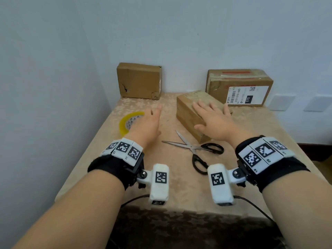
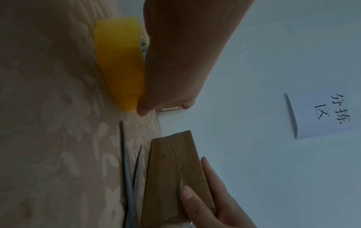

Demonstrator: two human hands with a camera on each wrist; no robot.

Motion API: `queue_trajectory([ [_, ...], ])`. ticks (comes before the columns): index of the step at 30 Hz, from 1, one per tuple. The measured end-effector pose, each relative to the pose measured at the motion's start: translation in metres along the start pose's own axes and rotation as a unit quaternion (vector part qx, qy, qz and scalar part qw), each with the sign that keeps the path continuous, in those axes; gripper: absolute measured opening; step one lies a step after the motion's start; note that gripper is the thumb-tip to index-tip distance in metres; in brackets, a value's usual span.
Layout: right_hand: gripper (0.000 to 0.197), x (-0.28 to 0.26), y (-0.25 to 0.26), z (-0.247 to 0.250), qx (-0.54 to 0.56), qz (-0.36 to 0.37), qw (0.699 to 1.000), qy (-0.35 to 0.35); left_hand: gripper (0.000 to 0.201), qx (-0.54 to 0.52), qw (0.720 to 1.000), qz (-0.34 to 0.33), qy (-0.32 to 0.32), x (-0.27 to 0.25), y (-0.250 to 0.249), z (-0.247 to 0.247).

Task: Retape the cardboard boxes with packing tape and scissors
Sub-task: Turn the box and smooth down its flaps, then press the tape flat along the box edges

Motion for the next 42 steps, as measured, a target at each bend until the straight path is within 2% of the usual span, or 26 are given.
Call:
queue_trajectory([
  [1, 0.080, -0.003, -0.005, 0.003, 0.019, -0.009, 0.999, -0.025, 0.081, 0.009, 1.000, 0.004, -0.011, 0.002, -0.002, 0.003],
  [3, 0.094, -0.010, -0.023, 0.007, 0.073, -0.096, 0.990, -0.077, 0.069, -0.001, 0.998, 0.001, -0.057, 0.006, -0.010, 0.014],
  [5, 0.101, -0.018, -0.041, 0.007, 0.161, -0.178, 0.966, -0.100, 0.061, -0.074, 0.994, 0.003, -0.084, 0.010, -0.020, 0.020],
  [9, 0.083, -0.025, -0.054, 0.010, 0.294, -0.177, 0.932, -0.122, 0.063, -0.217, 0.973, 0.020, -0.074, 0.014, -0.042, 0.017],
  [10, 0.075, -0.025, -0.057, 0.012, 0.338, -0.187, 0.913, -0.130, 0.066, -0.256, 0.964, 0.029, -0.063, 0.013, -0.046, 0.016],
  [13, 0.031, -0.029, -0.060, 0.018, 0.487, -0.249, 0.827, -0.130, 0.067, -0.396, 0.915, 0.077, -0.010, 0.010, -0.055, 0.007],
  [14, 0.024, -0.029, -0.060, 0.017, 0.515, -0.263, 0.807, -0.122, 0.071, -0.437, 0.894, 0.099, 0.009, 0.010, -0.057, 0.003],
  [16, 0.031, -0.030, -0.058, 0.013, 0.541, -0.275, 0.790, -0.085, 0.084, -0.514, 0.845, 0.148, 0.027, 0.009, -0.062, -0.003],
  [18, 0.045, -0.030, -0.051, 0.007, 0.566, -0.284, 0.773, -0.047, 0.096, -0.582, 0.793, 0.180, 0.001, 0.011, -0.069, -0.004],
  [19, 0.050, -0.031, -0.047, 0.006, 0.576, -0.284, 0.766, -0.036, 0.099, -0.603, 0.776, 0.183, -0.029, 0.014, -0.071, -0.002],
  [20, 0.055, -0.031, -0.045, 0.005, 0.581, -0.280, 0.763, -0.029, 0.099, -0.608, 0.772, 0.177, -0.055, 0.016, -0.074, 0.002],
  [21, 0.060, -0.031, -0.043, 0.006, 0.582, -0.277, 0.764, -0.025, 0.099, -0.603, 0.778, 0.163, -0.070, 0.017, -0.077, 0.007],
  [24, 0.061, -0.034, -0.041, 0.005, 0.580, -0.284, 0.764, -0.002, 0.109, -0.576, 0.808, 0.113, -0.050, 0.020, -0.083, 0.014],
  [27, 0.060, -0.036, -0.039, 0.008, 0.612, -0.301, 0.731, 0.026, 0.107, -0.550, 0.828, 0.087, -0.067, 0.018, -0.077, 0.025],
  [30, 0.070, -0.037, -0.043, 0.010, 0.640, -0.344, 0.687, 0.024, 0.077, -0.555, 0.825, 0.092, -0.051, 0.015, -0.066, 0.033],
  [32, 0.078, -0.038, -0.048, 0.008, 0.632, -0.369, 0.682, 0.014, 0.050, -0.553, 0.827, 0.099, -0.027, 0.013, -0.059, 0.029],
  [34, 0.081, -0.034, -0.054, 0.003, 0.620, -0.381, 0.685, -0.017, 0.041, -0.539, 0.834, 0.114, -0.025, 0.012, -0.051, 0.022],
  [37, 0.067, -0.026, -0.057, 0.006, 0.616, -0.372, 0.691, -0.074, 0.040, -0.525, 0.839, 0.137, -0.043, 0.011, -0.044, 0.016],
  [40, 0.049, -0.025, -0.054, 0.012, 0.608, -0.362, 0.700, -0.094, 0.049, -0.521, 0.836, 0.149, -0.084, 0.011, -0.040, 0.022],
  [42, 0.035, -0.028, -0.057, 0.015, 0.616, -0.378, 0.679, -0.128, 0.054, -0.526, 0.838, 0.121, -0.084, 0.012, -0.040, 0.025],
])
Point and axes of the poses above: each hand's wrist, its own x-axis towards the middle knuckle, its own z-axis out of the back of the hand, y = z × x, the point moved 6 cm from there along x, towards the middle knuckle, and after that the axes turned 11 degrees about -y, right-handed, at the moved point
